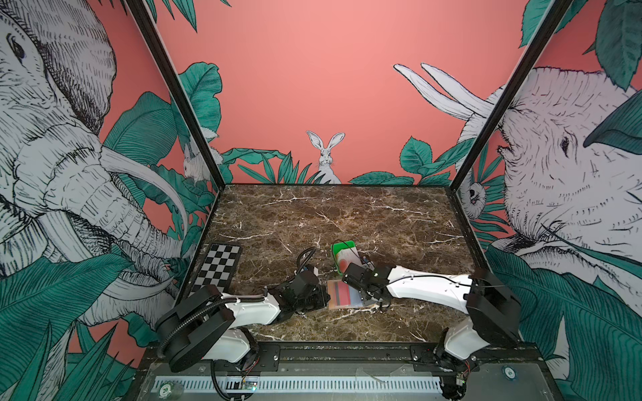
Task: Insert credit cards into a card holder
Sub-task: Flip over the card slot in the card holder.
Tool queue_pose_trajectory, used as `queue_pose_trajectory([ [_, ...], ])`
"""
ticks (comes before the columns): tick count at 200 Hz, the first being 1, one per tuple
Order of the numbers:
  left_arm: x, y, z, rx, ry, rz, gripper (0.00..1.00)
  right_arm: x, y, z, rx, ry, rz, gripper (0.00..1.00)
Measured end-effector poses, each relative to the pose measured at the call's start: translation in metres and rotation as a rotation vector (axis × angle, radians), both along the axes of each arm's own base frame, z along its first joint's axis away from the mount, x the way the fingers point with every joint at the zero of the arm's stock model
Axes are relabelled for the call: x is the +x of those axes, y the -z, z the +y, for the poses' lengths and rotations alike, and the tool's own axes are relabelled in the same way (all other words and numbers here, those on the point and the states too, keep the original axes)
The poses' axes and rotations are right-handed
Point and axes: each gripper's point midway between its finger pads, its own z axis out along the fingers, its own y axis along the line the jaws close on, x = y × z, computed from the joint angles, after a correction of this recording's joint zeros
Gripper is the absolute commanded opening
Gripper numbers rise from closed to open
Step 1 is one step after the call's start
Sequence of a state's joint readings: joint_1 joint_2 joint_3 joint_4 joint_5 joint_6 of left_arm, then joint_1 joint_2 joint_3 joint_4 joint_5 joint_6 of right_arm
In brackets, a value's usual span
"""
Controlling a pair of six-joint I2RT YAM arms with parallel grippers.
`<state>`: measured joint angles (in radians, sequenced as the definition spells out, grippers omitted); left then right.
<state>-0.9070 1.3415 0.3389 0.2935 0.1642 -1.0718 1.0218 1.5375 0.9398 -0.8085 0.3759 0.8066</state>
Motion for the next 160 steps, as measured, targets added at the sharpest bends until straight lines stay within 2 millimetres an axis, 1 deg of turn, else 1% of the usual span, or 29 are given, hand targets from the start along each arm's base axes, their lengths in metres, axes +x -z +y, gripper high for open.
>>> queue_pose_trajectory([
  [22, -0.001, -0.003, 0.001, 0.001, 0.002, -0.002, 0.0, -0.001, -0.01, -0.01, 0.058, 0.019, -0.018, 0.75],
  [40, -0.001, -0.006, 0.002, -0.001, 0.007, -0.01, 0.0, -0.001, -0.018, -0.014, 0.103, 0.024, -0.032, 0.74],
  [80, 0.0, -0.018, 0.0, -0.02, 0.019, -0.039, 0.0, -0.002, -0.032, -0.006, 0.209, 0.01, -0.051, 0.74],
  [105, 0.004, -0.031, -0.005, -0.04, 0.027, -0.074, 0.0, -0.002, -0.036, -0.002, 0.26, 0.007, -0.062, 0.74],
  [160, 0.018, -0.062, -0.016, -0.047, 0.048, -0.156, 0.08, 0.008, -0.048, 0.001, 0.313, 0.004, -0.085, 0.74],
])
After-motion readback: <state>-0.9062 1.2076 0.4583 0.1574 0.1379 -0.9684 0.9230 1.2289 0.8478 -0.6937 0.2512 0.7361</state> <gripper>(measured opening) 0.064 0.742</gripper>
